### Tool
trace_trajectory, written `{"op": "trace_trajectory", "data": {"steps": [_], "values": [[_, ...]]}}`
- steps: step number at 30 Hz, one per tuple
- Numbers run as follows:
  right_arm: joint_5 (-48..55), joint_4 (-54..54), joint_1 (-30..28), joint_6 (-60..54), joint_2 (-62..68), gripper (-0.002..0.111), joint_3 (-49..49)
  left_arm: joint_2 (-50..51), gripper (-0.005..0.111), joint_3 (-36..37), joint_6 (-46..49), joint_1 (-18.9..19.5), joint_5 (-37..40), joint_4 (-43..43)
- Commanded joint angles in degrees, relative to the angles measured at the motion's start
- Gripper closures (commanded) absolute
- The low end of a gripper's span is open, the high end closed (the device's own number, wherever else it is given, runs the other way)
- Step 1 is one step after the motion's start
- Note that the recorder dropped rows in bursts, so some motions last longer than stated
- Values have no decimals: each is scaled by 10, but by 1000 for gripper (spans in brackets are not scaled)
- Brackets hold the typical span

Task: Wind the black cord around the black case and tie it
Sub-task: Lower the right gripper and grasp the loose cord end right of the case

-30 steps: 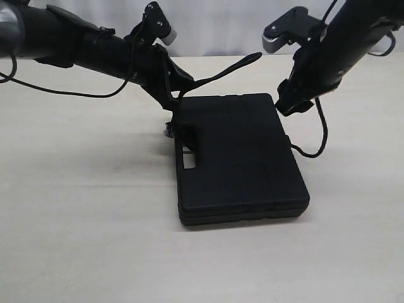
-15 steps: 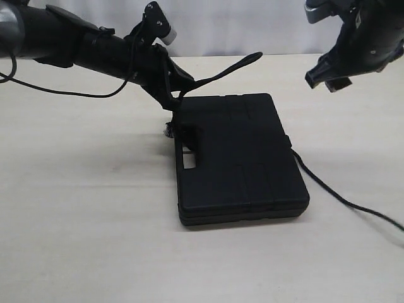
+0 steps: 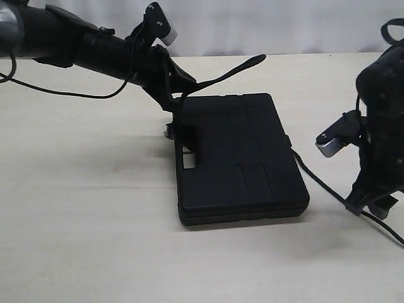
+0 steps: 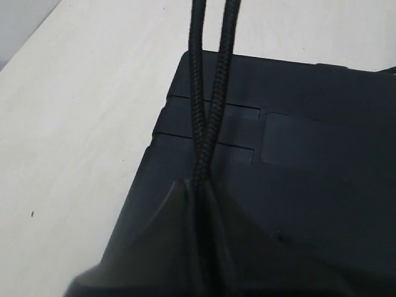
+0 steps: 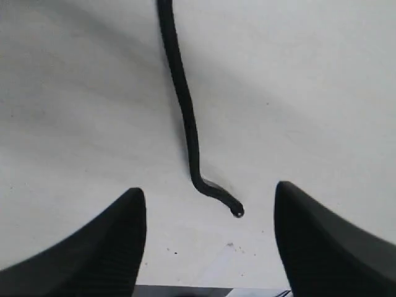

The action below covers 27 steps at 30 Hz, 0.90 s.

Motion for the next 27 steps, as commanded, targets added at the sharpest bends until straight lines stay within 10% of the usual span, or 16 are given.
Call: {"op": "trace_trajectory", "data": {"steps": [1,7,14,22,27], "values": [[-30,12,-1,2,60,51,5,-6,107,0,1,0,13,-6],[-98,-65,-8,35,144,58,5,-6,107,0,2,0,13,-6],[-88,-153,-34,46,191,104,-2,-6,107,0,3,0,13,-6],[-194,-328,-34,330,192,100,-86,-6,107,0,3,0,22,-6],[-213,-348,-56,437,201,68,-161,-6,107,0,3,0,23,-6]]}}
